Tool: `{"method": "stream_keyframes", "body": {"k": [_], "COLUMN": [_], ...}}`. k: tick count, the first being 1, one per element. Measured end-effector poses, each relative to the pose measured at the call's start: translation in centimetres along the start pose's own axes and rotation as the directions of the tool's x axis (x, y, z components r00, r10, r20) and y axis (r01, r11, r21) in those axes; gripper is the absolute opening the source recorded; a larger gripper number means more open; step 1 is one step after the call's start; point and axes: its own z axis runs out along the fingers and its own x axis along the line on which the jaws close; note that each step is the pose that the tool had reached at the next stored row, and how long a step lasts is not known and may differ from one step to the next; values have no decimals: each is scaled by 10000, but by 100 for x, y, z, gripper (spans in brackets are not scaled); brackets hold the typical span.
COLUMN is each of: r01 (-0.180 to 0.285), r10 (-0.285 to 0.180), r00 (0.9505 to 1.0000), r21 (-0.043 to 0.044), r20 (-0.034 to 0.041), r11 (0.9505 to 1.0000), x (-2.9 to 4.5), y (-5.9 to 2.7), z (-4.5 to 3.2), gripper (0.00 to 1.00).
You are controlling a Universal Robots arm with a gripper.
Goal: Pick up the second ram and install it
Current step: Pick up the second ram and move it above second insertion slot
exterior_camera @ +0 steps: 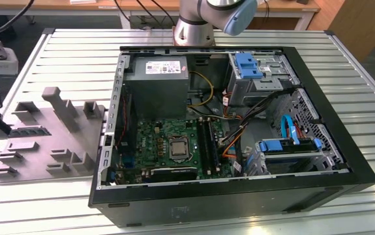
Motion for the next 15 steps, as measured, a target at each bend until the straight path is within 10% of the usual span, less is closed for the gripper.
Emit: {"method": "stream_keyframes", "body": {"k": [15], "r01": [3], "r10": [-3], "r00": [10000], "r21": [80], "r20": [-2], "r11": [10000], "x": [-19], "y": [-2], "z": [-514], "gripper": [13]}}
